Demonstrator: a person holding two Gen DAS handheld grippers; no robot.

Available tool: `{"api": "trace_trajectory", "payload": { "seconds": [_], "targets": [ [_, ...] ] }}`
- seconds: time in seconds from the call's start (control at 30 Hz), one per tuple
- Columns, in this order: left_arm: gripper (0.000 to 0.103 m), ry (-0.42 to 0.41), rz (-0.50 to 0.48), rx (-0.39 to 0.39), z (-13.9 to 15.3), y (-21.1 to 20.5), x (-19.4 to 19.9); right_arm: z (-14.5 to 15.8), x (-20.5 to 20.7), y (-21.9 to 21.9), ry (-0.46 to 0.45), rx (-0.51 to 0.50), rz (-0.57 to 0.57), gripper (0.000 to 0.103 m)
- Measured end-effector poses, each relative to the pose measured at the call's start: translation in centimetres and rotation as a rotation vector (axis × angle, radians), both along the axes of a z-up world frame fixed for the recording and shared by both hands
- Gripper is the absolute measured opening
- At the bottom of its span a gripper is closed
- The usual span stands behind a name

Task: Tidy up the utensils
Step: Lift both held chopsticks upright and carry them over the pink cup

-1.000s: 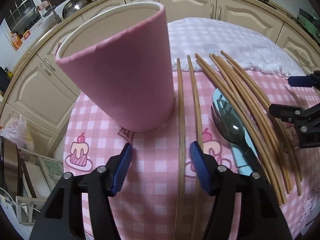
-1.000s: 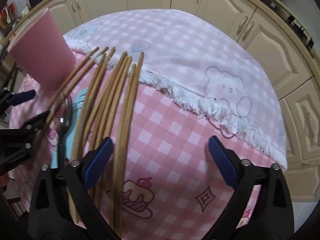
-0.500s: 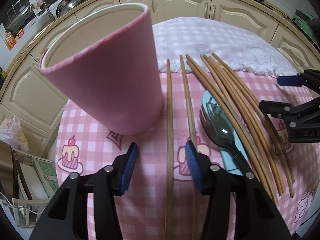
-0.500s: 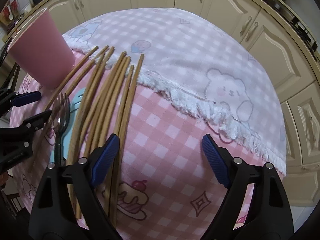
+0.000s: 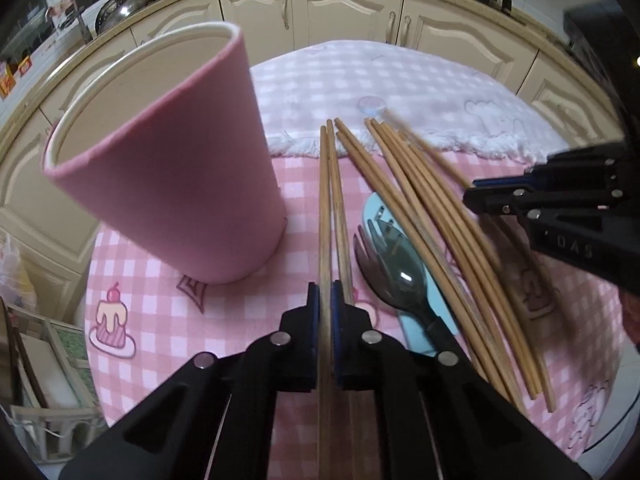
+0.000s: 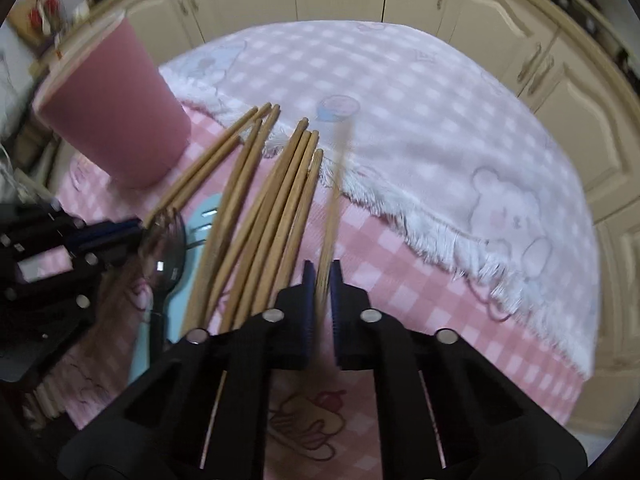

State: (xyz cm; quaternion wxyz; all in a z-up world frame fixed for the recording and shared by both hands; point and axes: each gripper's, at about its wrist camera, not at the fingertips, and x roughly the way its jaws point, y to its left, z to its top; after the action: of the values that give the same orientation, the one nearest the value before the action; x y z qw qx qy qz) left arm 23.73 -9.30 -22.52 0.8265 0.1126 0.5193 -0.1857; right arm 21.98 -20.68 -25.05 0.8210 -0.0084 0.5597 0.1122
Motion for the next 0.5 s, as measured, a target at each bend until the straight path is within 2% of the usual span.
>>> {"api": "trace_trajectory", "payload": {
  "seconds": [0.2, 0.33, 0.5],
  "targets": [
    [0.005, -0.052, -0.001, -0.084, 1.9, 1.7, -1.7, 0.2, -1.1, -2.5, -0.055, 0.171, -0.074, 0.006],
    [0.005, -0.112, -0.022, -0.14, 3.7, 2.0, -3.0, 1.8, -1.7, -3.5, -0.12, 0.304, -0.107, 0.006],
    [0.005, -0.212, -0.025, -0.214, 6.5, 2.9, -4.8, 3.9, -2.8, -3.0, -0.228, 0.373, -0.112, 0.006]
  ]
}}
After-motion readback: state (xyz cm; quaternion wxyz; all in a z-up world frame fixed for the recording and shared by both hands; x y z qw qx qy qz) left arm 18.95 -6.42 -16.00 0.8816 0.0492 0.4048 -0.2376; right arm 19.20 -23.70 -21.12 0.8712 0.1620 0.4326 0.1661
